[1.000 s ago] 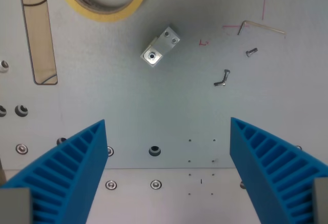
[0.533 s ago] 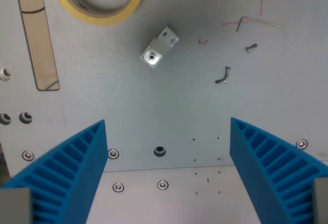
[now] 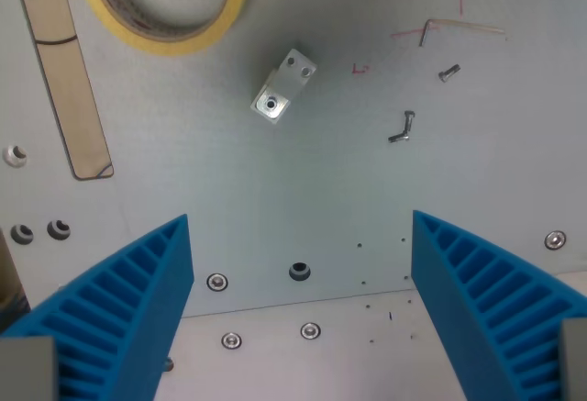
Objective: Rotate around gripper positive z
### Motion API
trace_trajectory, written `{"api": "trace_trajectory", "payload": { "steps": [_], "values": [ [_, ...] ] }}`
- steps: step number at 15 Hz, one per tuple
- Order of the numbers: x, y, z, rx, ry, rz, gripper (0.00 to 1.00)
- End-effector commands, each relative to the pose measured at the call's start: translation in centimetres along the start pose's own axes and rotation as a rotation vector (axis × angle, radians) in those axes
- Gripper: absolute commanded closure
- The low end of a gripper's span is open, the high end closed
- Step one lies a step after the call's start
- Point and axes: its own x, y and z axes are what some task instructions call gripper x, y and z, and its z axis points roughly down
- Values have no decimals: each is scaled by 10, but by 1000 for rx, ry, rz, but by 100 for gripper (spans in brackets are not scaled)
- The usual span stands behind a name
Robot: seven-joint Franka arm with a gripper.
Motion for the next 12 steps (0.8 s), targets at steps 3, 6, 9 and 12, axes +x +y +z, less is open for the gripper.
{"api": "trace_trajectory", "payload": {
  "steps": [3, 6, 9, 12],
  "values": [
    [0, 0, -2, 1, 5, 185, 0],
    [0, 0, -2, 1, 5, 225, 0],
    [0, 0, -2, 1, 5, 265, 0],
    [0, 0, -2, 1, 5, 305, 0]
  ]
}}
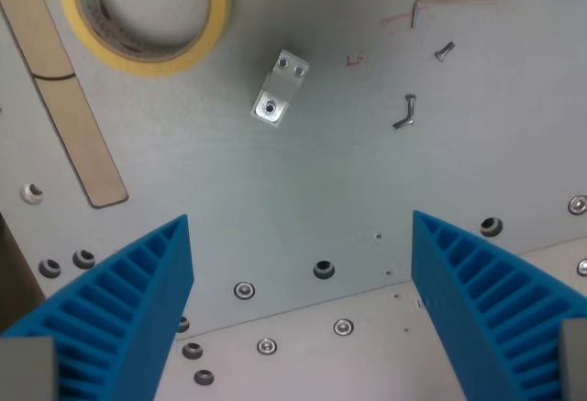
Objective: Rotate around gripper positive z
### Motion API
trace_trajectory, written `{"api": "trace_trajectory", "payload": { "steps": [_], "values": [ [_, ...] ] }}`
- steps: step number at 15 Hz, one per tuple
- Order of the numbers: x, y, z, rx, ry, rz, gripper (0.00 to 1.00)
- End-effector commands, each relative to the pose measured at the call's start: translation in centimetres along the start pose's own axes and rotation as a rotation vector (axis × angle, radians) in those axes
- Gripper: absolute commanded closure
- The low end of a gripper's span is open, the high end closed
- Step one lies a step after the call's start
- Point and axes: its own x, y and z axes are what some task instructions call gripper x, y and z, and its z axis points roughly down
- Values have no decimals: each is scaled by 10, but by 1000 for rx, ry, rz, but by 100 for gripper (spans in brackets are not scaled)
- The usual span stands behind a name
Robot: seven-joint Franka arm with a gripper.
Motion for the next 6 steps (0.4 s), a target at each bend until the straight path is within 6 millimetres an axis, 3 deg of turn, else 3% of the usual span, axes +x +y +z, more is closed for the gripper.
{"api": "trace_trajectory", "payload": {
  "steps": [1, 6],
  "values": [
    [0, 0, -2, 2, 5, 172, 0],
    [0, 0, -2, 2, 4, 239, 0]
  ]
}}
